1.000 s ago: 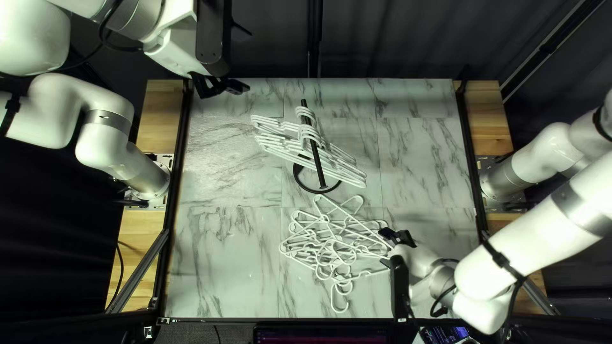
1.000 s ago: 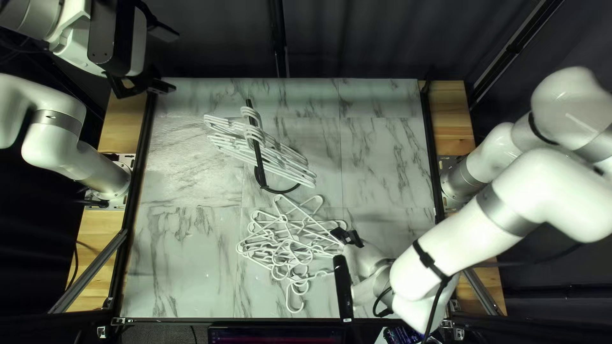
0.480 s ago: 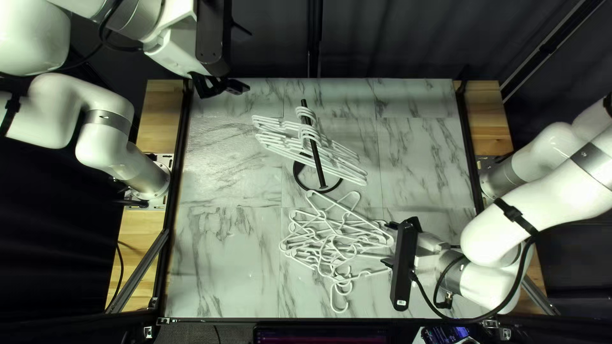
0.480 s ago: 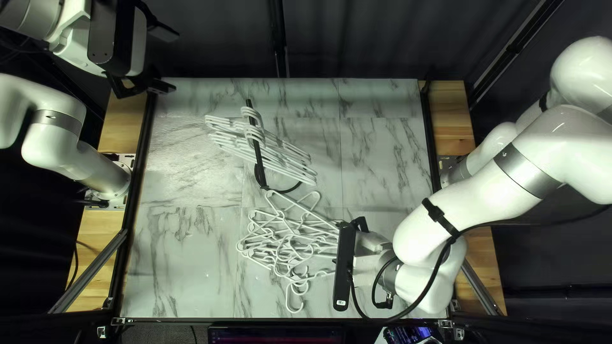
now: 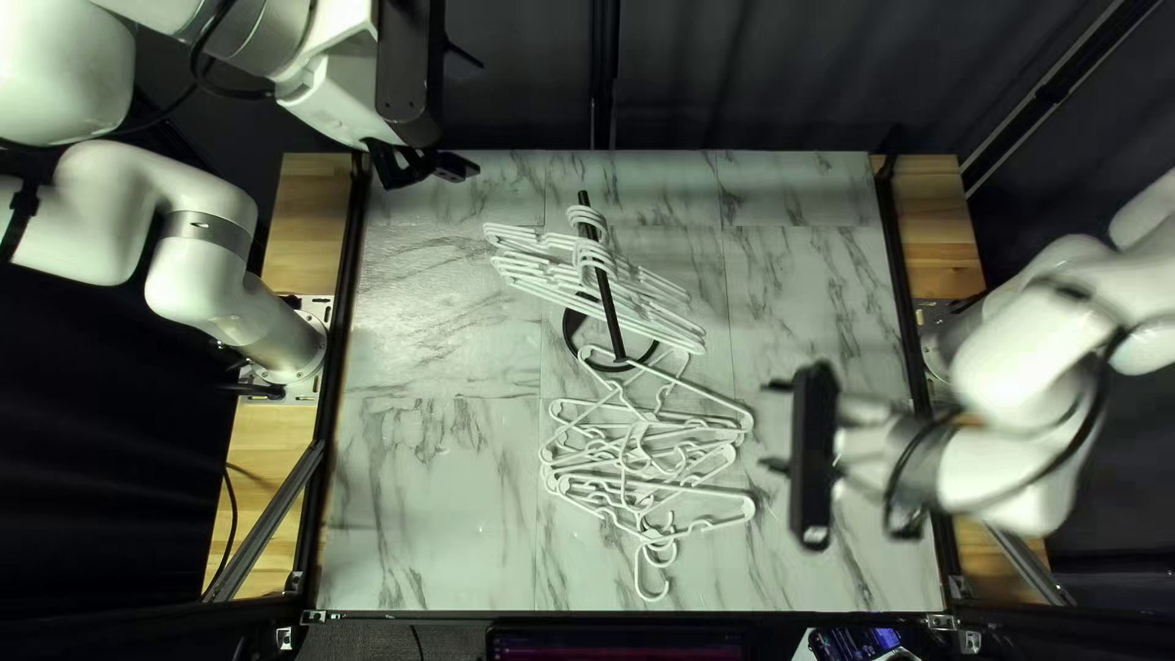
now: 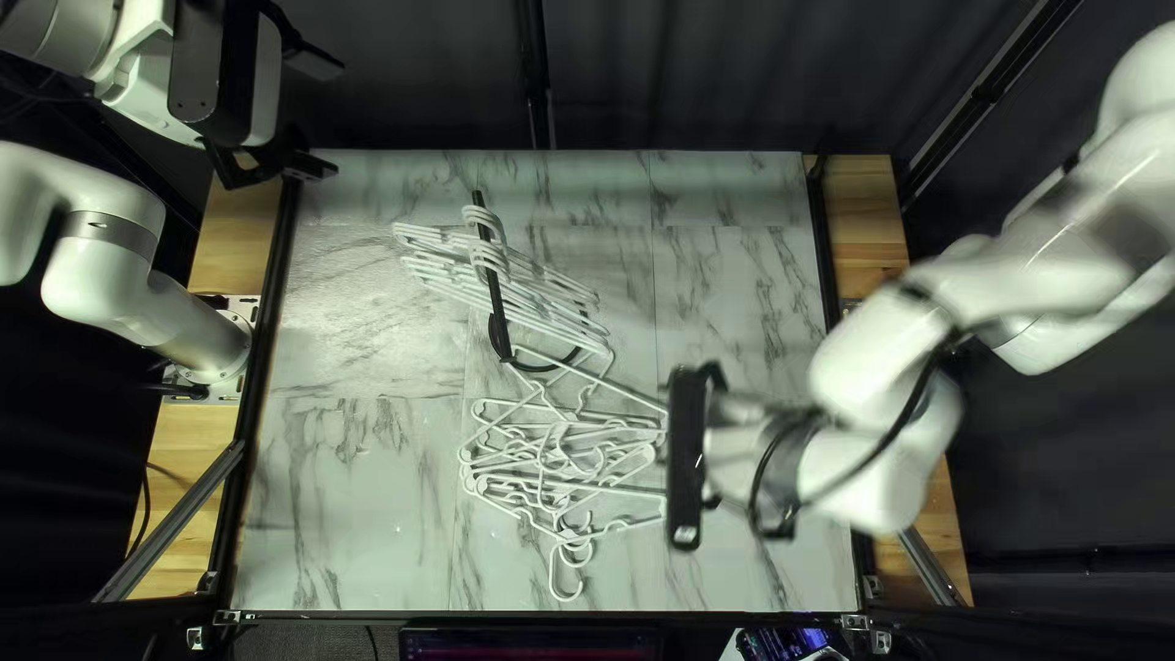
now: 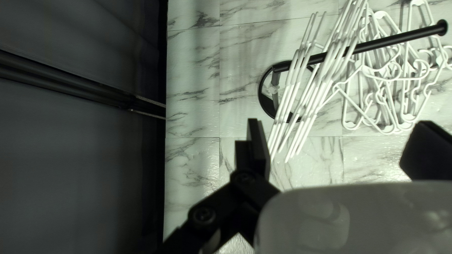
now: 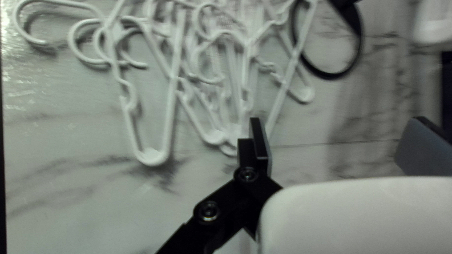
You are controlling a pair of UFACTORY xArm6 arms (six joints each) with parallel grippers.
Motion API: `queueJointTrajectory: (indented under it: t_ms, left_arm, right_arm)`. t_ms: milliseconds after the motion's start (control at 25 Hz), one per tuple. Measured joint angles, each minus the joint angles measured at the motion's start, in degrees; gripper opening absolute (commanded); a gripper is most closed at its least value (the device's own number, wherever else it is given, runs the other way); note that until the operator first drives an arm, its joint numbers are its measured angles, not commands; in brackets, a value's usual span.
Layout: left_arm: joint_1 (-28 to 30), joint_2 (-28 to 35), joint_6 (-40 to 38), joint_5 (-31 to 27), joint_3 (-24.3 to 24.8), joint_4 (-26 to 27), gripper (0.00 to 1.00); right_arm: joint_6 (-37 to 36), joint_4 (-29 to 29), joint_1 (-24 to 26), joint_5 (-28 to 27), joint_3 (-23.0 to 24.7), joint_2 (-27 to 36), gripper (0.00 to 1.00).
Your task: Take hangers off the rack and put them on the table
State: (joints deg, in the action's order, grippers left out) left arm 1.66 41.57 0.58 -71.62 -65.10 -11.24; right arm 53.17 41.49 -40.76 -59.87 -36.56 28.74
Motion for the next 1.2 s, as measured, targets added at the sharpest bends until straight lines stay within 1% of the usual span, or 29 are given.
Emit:
queueJointTrajectory:
  t_ms: [120,200,280,320,400,680,760,800,880,920,1000,1080,1200]
  left_arm:
    - [0.00,0.00,0.00,0.00,0.00,0.00,1.00]
    - [0.00,0.00,0.00,0.00,0.00,0.00,1.00]
    - [0.00,0.00,0.00,0.00,0.00,0.00,1.00]
    - [0.00,0.00,0.00,0.00,0.00,0.00,1.00]
    - [0.00,0.00,0.00,0.00,0.00,0.00,1.00]
    - [0.00,0.00,0.00,0.00,0.00,0.00,1.00]
    - [0.00,0.00,0.00,0.00,0.00,0.00,1.00]
    - [0.00,0.00,0.00,0.00,0.00,0.00,1.00]
    - [0.00,0.00,0.00,0.00,0.00,0.00,1.00]
    - [0.00,0.00,0.00,0.00,0.00,0.00,1.00]
    - [0.00,0.00,0.00,0.00,0.00,0.00,1.00]
    - [0.00,0.00,0.00,0.00,0.00,0.00,1.00]
    - [0.00,0.00,0.00,0.00,0.00,0.00,1.00]
  right_arm:
    - [-11.93,-5.27,3.20,-4.15,0.51,9.98,1.00]
    - [-21.00,-9.81,7.10,-6.68,0.56,16.32,1.00]
    - [-26.95,-13.47,10.65,-8.44,0.50,20.48,1.00]
    - [-28.77,-14.76,11.80,-9.09,0.48,21.79,1.00]
    - [-29.98,-15.58,12.43,-9.52,0.45,22.54,1.00]
    - [-30.32,-15.75,12.44,-9.79,0.41,22.76,1.00]
    - [-31.98,-16.48,13.18,-10.98,-0.30,23.44,1.00]
    - [-34.26,-17.55,14.70,-11.99,-1.24,23.91,1.00]
    - [-40.72,-20.64,19.44,-14.23,-4.41,24.32,1.00]
    - [-44.12,-22.29,22.21,-15.58,-6.56,24.26,1.00]
    - [-50.83,-26.04,28.30,-19.63,-12.56,23.39,1.00]
    - [-54.68,-28.47,32.30,-23.44,-17.56,22.21,1.00]
    - [-58.03,-32.24,37.78,-27.26,-22.00,21.43,1.00]
